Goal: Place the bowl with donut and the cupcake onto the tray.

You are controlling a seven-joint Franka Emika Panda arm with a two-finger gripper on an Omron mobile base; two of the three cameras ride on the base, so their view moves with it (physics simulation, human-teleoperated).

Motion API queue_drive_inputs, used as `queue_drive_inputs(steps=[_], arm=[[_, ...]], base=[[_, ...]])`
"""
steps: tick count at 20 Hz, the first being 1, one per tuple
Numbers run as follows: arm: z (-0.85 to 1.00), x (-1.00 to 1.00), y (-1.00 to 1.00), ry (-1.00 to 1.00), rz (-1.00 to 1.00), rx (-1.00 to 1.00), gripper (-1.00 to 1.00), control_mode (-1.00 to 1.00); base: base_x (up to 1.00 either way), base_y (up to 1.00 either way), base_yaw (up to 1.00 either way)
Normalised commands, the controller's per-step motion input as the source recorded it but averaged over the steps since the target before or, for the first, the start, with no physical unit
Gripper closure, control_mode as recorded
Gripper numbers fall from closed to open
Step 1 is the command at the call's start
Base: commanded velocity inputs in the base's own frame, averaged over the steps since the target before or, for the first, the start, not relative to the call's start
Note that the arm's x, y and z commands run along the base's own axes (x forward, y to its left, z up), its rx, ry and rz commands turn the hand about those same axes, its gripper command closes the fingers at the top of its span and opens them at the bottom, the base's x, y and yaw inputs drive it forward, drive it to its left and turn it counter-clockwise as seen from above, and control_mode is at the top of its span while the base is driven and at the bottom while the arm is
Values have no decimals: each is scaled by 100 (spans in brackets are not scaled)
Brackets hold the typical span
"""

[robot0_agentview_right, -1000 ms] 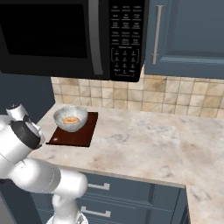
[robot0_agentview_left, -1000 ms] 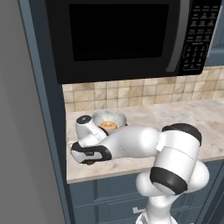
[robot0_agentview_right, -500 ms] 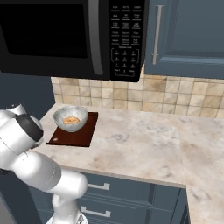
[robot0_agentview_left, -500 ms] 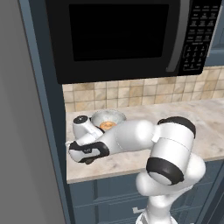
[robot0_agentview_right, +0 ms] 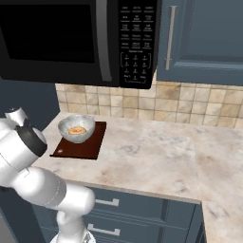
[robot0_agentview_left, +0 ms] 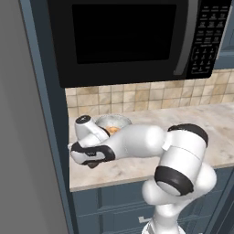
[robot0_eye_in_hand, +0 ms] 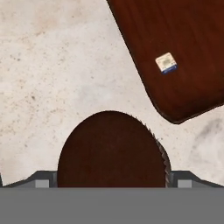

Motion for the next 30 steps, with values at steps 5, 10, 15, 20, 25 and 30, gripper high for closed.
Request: queue_drive_inputs(steps=[5, 10, 15, 20, 25, 30], arm=[[39, -1, -34, -4, 0, 8, 100, -100], [37, 0, -38, 0, 0, 11, 100, -100], [30, -4, -31, 0, 6, 8, 100, -100], [20, 0, -17, 2, 18, 0, 100, -100], [8, 0, -19, 6, 26, 0, 100, -100], [2, 0, -30, 4, 31, 0, 100, -100]], base=[[0, 0, 0], [0, 0, 0], [0, 0, 0], [0, 0, 0], [0, 0, 0], [0, 0, 0]])
